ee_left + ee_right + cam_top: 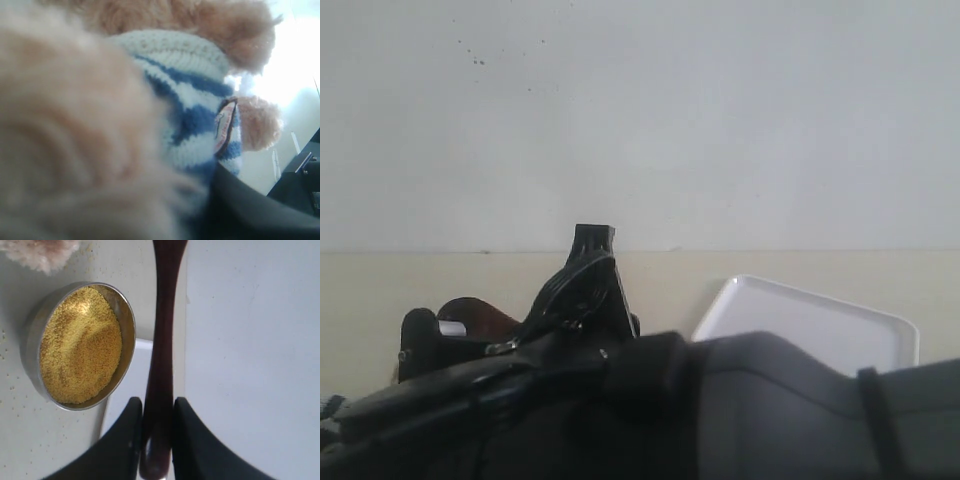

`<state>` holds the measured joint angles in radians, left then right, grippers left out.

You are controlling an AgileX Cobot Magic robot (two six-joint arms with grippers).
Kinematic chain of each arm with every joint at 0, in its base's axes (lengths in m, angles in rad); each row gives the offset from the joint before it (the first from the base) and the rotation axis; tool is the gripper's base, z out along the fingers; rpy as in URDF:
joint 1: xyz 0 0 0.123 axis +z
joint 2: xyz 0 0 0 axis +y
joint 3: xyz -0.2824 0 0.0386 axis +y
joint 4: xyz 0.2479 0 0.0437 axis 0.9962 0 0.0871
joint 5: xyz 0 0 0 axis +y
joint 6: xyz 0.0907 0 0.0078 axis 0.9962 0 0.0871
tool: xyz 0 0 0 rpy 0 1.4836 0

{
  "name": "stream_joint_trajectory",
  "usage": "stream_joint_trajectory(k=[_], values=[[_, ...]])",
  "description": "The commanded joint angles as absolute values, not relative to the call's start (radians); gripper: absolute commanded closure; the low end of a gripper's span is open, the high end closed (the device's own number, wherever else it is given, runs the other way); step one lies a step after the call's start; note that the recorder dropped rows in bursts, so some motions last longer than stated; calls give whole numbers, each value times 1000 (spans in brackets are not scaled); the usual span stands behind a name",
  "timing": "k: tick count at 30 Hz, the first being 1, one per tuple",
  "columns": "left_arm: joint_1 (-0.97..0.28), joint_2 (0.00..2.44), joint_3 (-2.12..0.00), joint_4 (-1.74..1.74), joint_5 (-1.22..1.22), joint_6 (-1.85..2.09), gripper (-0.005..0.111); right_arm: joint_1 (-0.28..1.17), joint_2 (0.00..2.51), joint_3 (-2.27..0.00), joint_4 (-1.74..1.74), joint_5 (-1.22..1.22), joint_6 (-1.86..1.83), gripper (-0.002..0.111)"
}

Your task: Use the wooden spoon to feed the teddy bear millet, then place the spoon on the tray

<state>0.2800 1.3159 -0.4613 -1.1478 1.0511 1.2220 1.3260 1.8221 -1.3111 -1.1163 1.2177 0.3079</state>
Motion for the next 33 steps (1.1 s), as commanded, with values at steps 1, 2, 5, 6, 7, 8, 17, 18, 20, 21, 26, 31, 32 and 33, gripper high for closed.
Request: stream_joint_trajectory(k=[1,2,5,6,7,8,17,18,20,21,26,31,32,33], values=[[283,1305,-460,-1162,1069,1228,103,1344,1813,-1304,-1155,1221,316,108],[283,1305,-460,-1162,1069,1228,103,1345,1816,-1303,-1185,1221,325,108],[283,1305,-460,-1162,1069,1228,103,1336,1825,-1303,-1184,1221,275,108],[283,1305,-460,-1162,1069,1228,103,1345,1825,-1303,-1184,1221,284,108],[283,1305,-460,-1162,1069,1228,103,1350,1825,-1303,-1191,1221,286,108],[283,1305,-460,-1162,1069,1228,103,1355,1827,-1303,-1198,1221,284,108],[283,1305,-460,-1162,1068,1228,103,1357,1815,-1303,-1203,1221,311,108],[283,1305,-460,-1162,1070,1228,103,1357,1809,-1303,-1201,1221,318,108],[283,1305,-460,-1162,1066,1228,103,1344,1783,-1303,-1169,1221,336,108],[283,1305,-460,-1162,1066,1228,103,1334,1764,-1303,-1147,1221,351,108],[283,1305,-460,-1162,1066,1228,103,1242,1662,-1303,-988,1221,371,108],[283,1305,-460,-1162,1066,1228,103,1118,1606,-1303,-816,1221,267,108],[283,1305,-460,-1162,1066,1228,103,1092,1606,-1303,-800,1221,248,108],[283,1305,-460,-1162,1066,1228,103,1068,1606,-1303,-787,1221,232,108]])
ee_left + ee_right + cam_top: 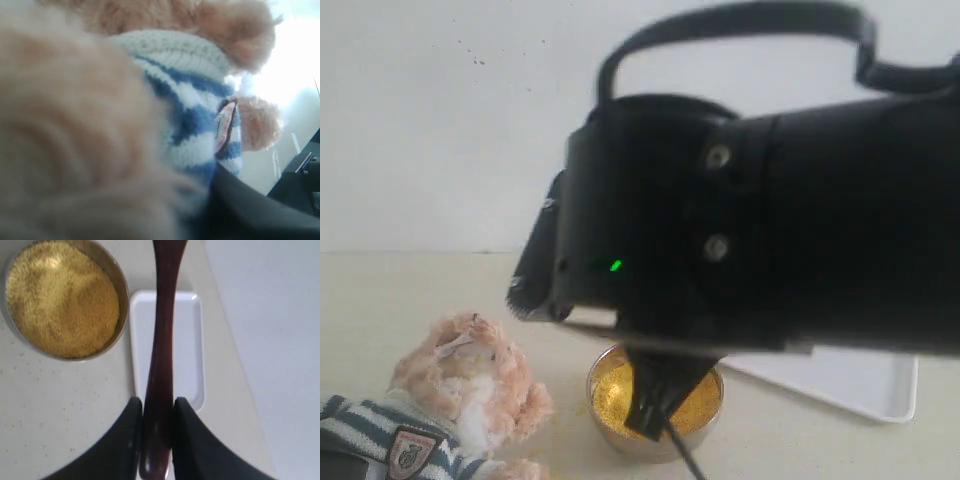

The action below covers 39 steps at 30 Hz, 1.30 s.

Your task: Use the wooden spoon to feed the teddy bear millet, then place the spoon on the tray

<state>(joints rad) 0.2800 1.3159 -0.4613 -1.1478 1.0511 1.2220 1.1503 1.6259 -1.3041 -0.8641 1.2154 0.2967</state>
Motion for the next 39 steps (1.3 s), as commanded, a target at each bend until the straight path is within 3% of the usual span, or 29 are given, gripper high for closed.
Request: stream_joint_trajectory(k=[1,11,39], values=[[283,1305,-460,-1162,1066,1228,103,1045,1608,-1303,-773,1221,216,108],[283,1305,-460,-1162,1066,1228,103,905,1713,-1303,-701,1221,110,108],[283,1305,-460,-1162,1066,1228,103,900,1964,-1309,-881,1221,74,108]])
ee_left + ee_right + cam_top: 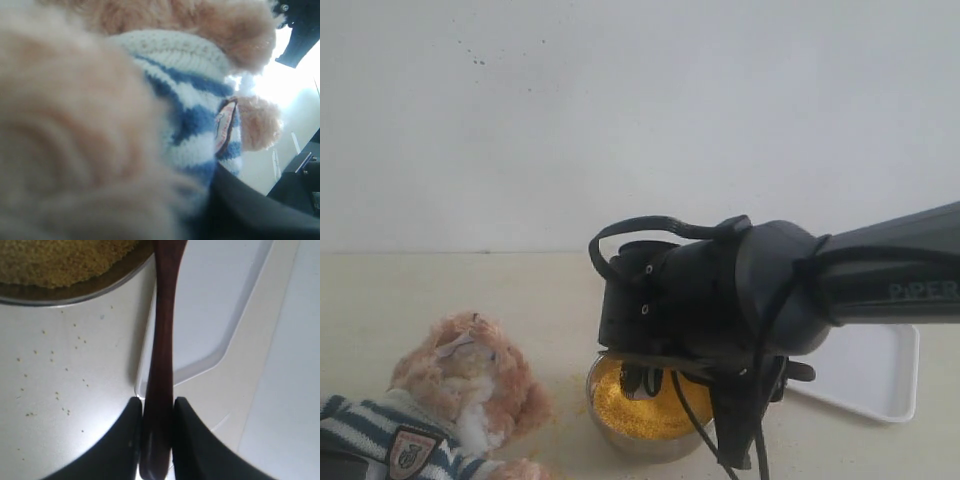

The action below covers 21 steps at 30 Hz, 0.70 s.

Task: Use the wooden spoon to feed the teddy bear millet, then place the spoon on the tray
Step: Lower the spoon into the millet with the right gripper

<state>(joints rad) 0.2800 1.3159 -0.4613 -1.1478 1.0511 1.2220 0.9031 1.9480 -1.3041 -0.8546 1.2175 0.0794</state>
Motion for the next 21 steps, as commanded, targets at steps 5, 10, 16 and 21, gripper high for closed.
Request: stream_joint_trajectory(k=[5,10,16,21], values=[[283,1305,-460,-1162,1066,1228,103,907,1966,-1309,-937,1221,79,108],[283,1305,-460,-1162,1066,1228,103,922,1966,-1309,-985,1221,79,108],[283,1305,-460,-1162,1070,1228,103,939,1998,-1309,-1036,1221,76,108],[283,1305,-460,-1162,1070,1228,103,940,2025,-1309,-1038,1221,76,108]])
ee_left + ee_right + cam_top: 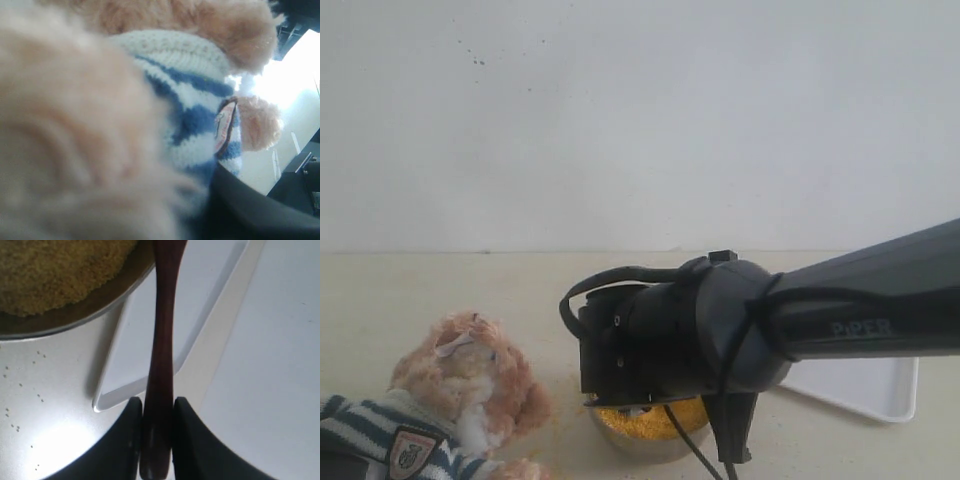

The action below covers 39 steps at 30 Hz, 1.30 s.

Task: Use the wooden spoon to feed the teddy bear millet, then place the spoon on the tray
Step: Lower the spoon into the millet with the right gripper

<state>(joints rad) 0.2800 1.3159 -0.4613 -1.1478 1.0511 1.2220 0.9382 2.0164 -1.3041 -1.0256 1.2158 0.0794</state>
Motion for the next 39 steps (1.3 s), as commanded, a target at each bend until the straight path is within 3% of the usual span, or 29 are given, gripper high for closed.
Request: stream_joint_trajectory(k=[1,29,39], values=[[283,1305,-460,-1162,1070,1228,103,940,2033,-1309,-1038,1221,76,108],[283,1305,-460,-1162,1070,1228,103,976,1964,-1309,-715,1221,79,108],[283,1305,-460,-1162,1070,1228,103,927,1952,-1309,-651,1221,105,108]])
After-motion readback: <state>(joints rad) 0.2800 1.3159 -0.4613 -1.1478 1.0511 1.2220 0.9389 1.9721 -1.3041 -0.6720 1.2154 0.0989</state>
